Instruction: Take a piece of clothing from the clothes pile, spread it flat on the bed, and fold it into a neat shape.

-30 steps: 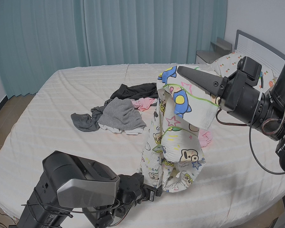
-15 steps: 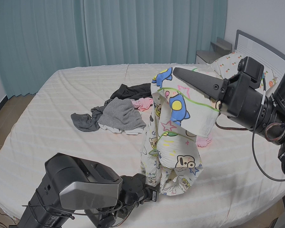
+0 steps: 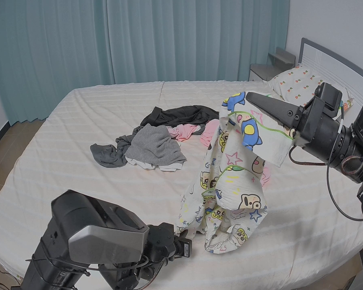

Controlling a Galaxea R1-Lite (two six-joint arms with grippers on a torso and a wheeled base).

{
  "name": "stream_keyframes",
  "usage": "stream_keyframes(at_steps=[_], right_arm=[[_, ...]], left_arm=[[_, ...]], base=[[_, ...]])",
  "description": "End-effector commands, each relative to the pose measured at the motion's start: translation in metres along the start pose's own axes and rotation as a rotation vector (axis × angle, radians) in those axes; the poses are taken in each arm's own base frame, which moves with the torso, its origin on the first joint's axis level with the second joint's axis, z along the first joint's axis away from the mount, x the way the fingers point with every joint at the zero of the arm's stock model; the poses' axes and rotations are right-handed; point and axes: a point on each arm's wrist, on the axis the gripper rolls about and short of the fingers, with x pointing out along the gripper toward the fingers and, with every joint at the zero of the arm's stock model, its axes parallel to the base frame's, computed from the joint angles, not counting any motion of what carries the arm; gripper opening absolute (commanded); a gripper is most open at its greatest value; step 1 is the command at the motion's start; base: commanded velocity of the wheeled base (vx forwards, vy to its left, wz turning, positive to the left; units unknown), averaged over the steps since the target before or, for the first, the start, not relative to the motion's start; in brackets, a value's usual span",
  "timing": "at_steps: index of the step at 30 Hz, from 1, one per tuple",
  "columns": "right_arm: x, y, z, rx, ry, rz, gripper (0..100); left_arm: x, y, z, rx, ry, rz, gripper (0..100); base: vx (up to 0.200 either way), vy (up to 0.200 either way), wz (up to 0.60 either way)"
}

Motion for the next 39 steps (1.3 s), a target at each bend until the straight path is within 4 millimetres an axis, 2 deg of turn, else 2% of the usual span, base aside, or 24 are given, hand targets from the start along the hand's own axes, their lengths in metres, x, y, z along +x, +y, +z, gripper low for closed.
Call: stream_keyframes(at_steps=[1, 2, 5, 6, 8, 9, 10, 13, 18, 21, 23, 25, 30, 32, 35, 39], right_arm=[[-0.026, -0.034, -0.001, 0.007, -0.012, -0.164, 0], [-0.034, -0.046, -0.005, 0.02, -0.004, -0.225, 0], [-0.04, -0.068, -0.008, 0.037, 0.0, -0.312, 0], [-0.039, -0.069, -0.008, 0.037, -0.002, -0.314, 0], [-0.034, -0.083, -0.004, 0.001, -0.027, -0.358, 0], [-0.034, -0.083, -0.004, 0.001, -0.027, -0.358, 0], [-0.03, -0.094, 0.0, -0.028, -0.07, -0.408, 0], [-0.024, -0.099, 0.004, -0.06, -0.145, -0.428, 0], [-0.016, -0.094, 0.019, -0.146, -0.33, -0.429, 0], [-0.007, -0.075, 0.026, -0.198, -0.44, -0.404, 0], [-0.006, -0.068, 0.027, -0.216, -0.458, -0.373, 0], [-0.005, -0.057, 0.029, -0.265, -0.502, -0.324, 0], [-0.007, -0.045, 0.032, -0.351, -0.534, -0.306, 0], [-0.009, -0.036, 0.033, -0.357, -0.546, -0.29, 0], [-0.013, -0.023, 0.037, -0.36, -0.565, -0.26, 0], [-0.014, -0.027, 0.033, -0.354, -0.549, -0.274, 0]], left_arm=[[-0.037, 0.006, 0.066, -0.1, -0.175, 0.0, 0], [-0.047, 0.016, 0.085, -0.124, -0.232, 0.029, 0], [-0.06, 0.035, 0.11, -0.158, -0.317, 0.087, 0], [-0.061, 0.035, 0.111, -0.159, -0.321, 0.089, 0], [-0.073, 0.05, 0.128, -0.194, -0.388, 0.139, 0], [-0.073, 0.05, 0.128, -0.194, -0.388, 0.139, 0], [-0.075, 0.058, 0.141, -0.197, -0.439, 0.165, 0], [-0.079, 0.061, 0.163, -0.216, -0.534, 0.169, 0], [-0.082, 0.06, 0.186, -0.254, -0.652, 0.238, 0], [-0.089, 0.053, 0.209, -0.281, -0.755, 0.246, 0], [-0.094, 0.051, 0.216, -0.284, -0.783, 0.239, 0], [-0.108, 0.049, 0.225, -0.288, -0.821, 0.228, 0], [-0.14, 0.046, 0.246, -0.292, -0.919, 0.209, 0], [-0.151, 0.045, 0.251, -0.29, -0.951, 0.203, 0], [-0.158, 0.044, 0.254, -0.29, -0.967, 0.197, 0], [-0.153, 0.045, 0.251, -0.286, -0.952, 0.205, 0]], base=[[0.0, 0.0, 0.0], [0.0, 0.0, 0.0], [0.0, 0.0, 0.0], [0.0, 0.0, 0.0], [0.0, 0.0, 0.0], [0.0, 0.0, 0.0], [0.0, 0.0, 0.0], [0.0, 0.0, 0.0], [0.0, 0.0, 0.0], [0.0, 0.0, 0.0], [0.0, 0.0, 0.0], [0.0, 0.0, 0.0], [0.0, 0.0, 0.0], [0.0, 0.0, 0.0], [0.0, 0.0, 0.0], [0.0, 0.0, 0.0]])
